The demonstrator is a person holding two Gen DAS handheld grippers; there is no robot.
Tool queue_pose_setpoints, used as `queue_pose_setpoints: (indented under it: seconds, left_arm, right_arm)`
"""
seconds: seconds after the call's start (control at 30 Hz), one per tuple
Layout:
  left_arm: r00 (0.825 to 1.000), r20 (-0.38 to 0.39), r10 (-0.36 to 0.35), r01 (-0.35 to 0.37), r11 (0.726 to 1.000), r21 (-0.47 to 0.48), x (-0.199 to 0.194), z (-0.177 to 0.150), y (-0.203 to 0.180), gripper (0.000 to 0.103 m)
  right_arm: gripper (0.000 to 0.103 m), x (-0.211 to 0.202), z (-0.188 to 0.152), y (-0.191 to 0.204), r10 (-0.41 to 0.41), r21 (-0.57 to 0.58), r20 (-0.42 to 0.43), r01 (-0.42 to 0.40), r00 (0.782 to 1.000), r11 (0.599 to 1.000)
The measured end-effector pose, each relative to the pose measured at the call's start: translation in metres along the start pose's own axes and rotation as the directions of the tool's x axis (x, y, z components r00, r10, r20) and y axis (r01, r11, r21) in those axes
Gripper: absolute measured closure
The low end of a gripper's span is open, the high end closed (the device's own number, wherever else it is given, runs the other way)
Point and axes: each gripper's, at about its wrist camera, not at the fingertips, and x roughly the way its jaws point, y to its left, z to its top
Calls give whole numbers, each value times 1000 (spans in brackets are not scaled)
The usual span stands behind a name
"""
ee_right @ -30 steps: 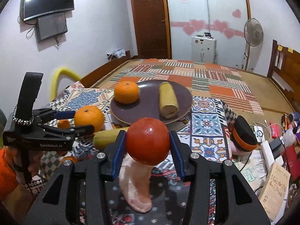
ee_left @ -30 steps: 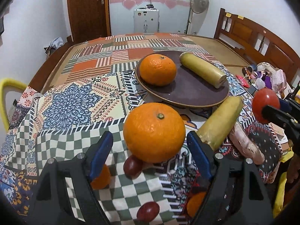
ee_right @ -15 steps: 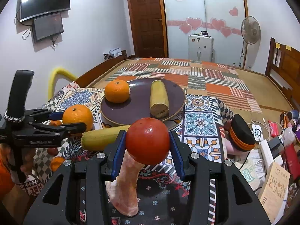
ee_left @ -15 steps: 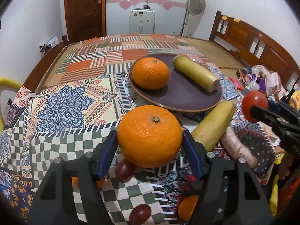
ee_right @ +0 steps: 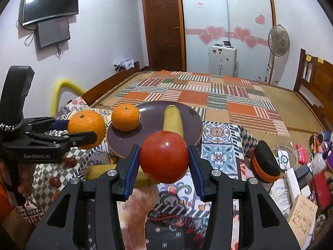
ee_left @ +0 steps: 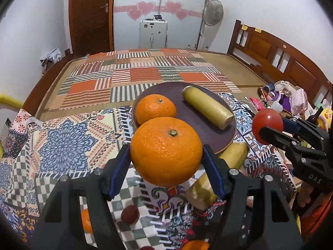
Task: Organize fruits
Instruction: 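Grasp the second large orange with the left tool while the right tool lifts the tomato, then place the orange and tomato onto the purple plate and open both tools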
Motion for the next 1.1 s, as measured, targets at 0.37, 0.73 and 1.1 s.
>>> queue_pose_setpoints:
  seconds: [0.37,0.73,1.1]
  left_arm:
    - [999,-47,-3,5,999,44,34,13,-20,35]
    - [998,-64,3,1,998,63,48,19,-29,35]
    - [1000,-20,-22,22,1000,21,27,21,-13,30]
  right_arm:
    - [60,9,1,-9,-13,2,-10,13,1000,1000]
    - [60,11,6,-12,-20,9,-12,20,1000,1000]
    - [60,13,17,-7,-24,-7,3,24,1000,1000]
